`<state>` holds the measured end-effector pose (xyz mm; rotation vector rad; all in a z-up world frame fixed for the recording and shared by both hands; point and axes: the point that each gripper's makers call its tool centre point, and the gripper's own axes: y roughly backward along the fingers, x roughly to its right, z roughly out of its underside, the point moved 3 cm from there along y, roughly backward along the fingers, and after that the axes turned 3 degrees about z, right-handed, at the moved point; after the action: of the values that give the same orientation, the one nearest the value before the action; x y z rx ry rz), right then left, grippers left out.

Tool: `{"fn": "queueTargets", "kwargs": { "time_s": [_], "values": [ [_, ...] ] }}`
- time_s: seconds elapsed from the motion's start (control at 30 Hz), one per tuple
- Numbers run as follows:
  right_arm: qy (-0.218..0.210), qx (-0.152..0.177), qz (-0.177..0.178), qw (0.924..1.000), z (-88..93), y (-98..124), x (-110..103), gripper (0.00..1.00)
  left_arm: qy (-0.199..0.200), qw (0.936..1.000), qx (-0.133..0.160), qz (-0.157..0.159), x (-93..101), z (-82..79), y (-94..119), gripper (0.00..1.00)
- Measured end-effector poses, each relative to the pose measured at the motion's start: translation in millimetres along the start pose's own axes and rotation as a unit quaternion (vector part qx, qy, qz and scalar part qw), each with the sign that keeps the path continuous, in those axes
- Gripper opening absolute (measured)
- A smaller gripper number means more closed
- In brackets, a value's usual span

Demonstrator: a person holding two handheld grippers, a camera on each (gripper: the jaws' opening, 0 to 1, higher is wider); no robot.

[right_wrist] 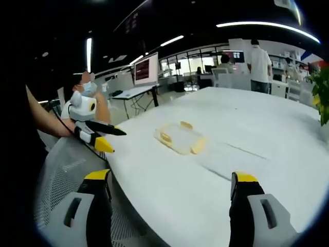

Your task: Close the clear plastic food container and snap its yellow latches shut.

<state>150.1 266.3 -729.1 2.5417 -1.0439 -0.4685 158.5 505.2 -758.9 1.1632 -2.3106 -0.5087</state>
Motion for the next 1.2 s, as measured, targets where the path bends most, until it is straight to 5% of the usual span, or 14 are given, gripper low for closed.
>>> {"fn": "queueTargets", "kwargs": {
  "time_s": [0.53,0.77,0.97,1.2],
  "values": [
    [-0.011,0.006,-0.006,0.9999,-2.7,3,2,0.92,-0.012,0.9996,-0.022,0.010,4.3,2.7,-3,0.77],
    [-0.037,0.012,-0.008,0.9992,-7.1,5,7,0.91,-0.054,0.9983,0.014,0.015,6.3,-16.6,-3,0.74],
    [-0.048,0.017,-0.019,0.9985,-11.8,3,8,0.88,-0.009,0.9995,0.011,0.030,0.3,-15.2,-4,0.73],
    [-0.061,0.020,-0.019,0.9978,-15.7,1,13,0.85,-0.007,0.9988,0.025,0.040,1.9,-25.5,-5,0.75]
  ]
}}
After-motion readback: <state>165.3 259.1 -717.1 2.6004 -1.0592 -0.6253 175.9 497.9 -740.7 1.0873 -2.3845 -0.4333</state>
